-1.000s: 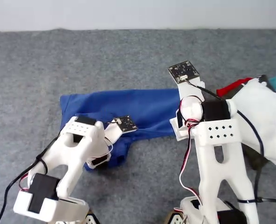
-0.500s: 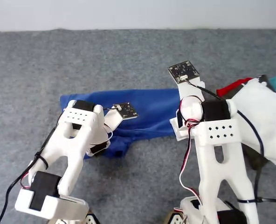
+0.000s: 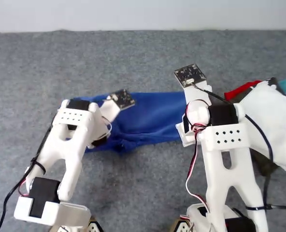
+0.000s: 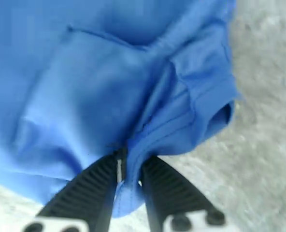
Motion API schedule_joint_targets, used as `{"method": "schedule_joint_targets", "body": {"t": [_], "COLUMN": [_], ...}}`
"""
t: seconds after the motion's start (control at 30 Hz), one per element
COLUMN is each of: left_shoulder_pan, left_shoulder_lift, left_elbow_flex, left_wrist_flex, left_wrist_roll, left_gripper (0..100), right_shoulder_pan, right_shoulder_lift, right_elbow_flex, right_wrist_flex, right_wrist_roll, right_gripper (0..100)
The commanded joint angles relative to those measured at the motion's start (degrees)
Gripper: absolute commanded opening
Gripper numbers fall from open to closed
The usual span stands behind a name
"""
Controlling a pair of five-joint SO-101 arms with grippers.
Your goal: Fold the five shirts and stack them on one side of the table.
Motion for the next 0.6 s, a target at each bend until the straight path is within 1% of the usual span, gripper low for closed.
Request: {"method": "schedule_joint_targets", "body": {"t": [0.0, 0.27, 0.4, 0.57], "left_shoulder_pan": [-0.70, -0.79, -0.88, -0.79], "left_shoulder_lift": [-0.18, 0.88, 9.41, 20.13], "left_elbow_flex": [-5.14, -9.36, -14.02, -25.27], "left_wrist_flex": [-0.44, -0.79, 0.09, 6.33], "left_wrist_roll": [0.88, 0.88, 0.97, 3.34], "left_gripper": [3, 3, 3, 3], "right_shoulder_pan": [-0.48, -0.48, -0.48, -0.48], "right_shoulder_lift": [-1.89, -1.89, -1.89, -1.89], "right_elbow_flex": [0.70, 0.88, 0.88, 0.88], "right_wrist_flex": [-1.10, -1.10, -1.10, -0.84], "right_wrist_roll": [-0.53, -0.53, -0.53, -0.53], "right_gripper": [30.3, 30.3, 30.3, 30.3]}}
